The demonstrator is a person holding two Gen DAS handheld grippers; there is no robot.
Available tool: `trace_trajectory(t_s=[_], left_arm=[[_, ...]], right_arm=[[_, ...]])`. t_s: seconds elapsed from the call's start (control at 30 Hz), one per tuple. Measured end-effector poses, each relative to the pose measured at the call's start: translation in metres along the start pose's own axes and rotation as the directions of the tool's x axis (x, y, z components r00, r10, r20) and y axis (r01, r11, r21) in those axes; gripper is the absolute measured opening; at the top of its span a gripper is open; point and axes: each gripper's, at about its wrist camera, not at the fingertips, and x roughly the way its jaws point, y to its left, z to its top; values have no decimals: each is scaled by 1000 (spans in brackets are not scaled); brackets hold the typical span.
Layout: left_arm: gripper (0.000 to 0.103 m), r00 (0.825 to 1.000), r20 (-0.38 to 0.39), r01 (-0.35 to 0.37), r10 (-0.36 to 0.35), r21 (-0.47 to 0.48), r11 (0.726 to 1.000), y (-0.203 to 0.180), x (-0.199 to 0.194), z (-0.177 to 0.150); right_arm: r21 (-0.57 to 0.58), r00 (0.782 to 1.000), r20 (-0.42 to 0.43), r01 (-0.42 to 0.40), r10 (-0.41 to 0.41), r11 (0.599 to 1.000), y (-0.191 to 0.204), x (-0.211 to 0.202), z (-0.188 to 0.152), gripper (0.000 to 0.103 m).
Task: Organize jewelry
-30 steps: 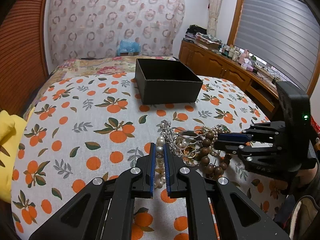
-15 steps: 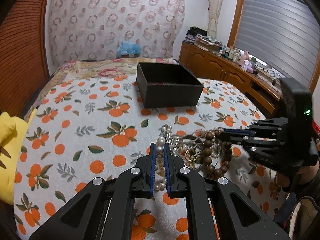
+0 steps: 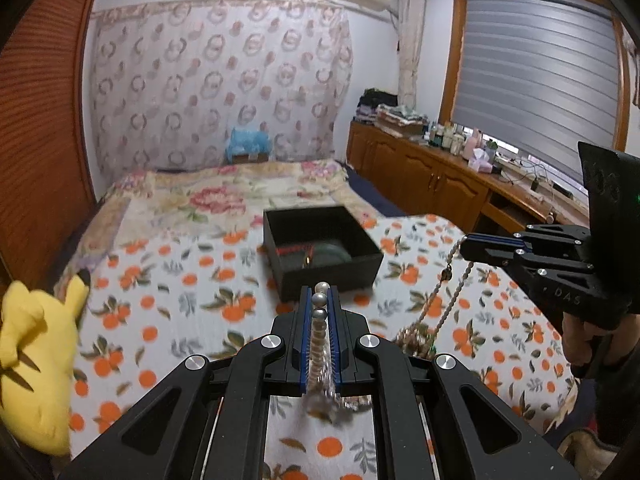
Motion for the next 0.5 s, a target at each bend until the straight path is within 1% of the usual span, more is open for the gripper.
trace_trajectory(t_s=[0.3,0.5], left_arm=[[7,999,51,5,-6,25,1000,-3,-11,32],[7,996,84,26,-30,43,999,-12,-20,49]], right_arm=[[-22,997,70,16,-14,1000,-7,-21,30,5],[-16,996,92,25,-23,1000,-11,-27,38,5]])
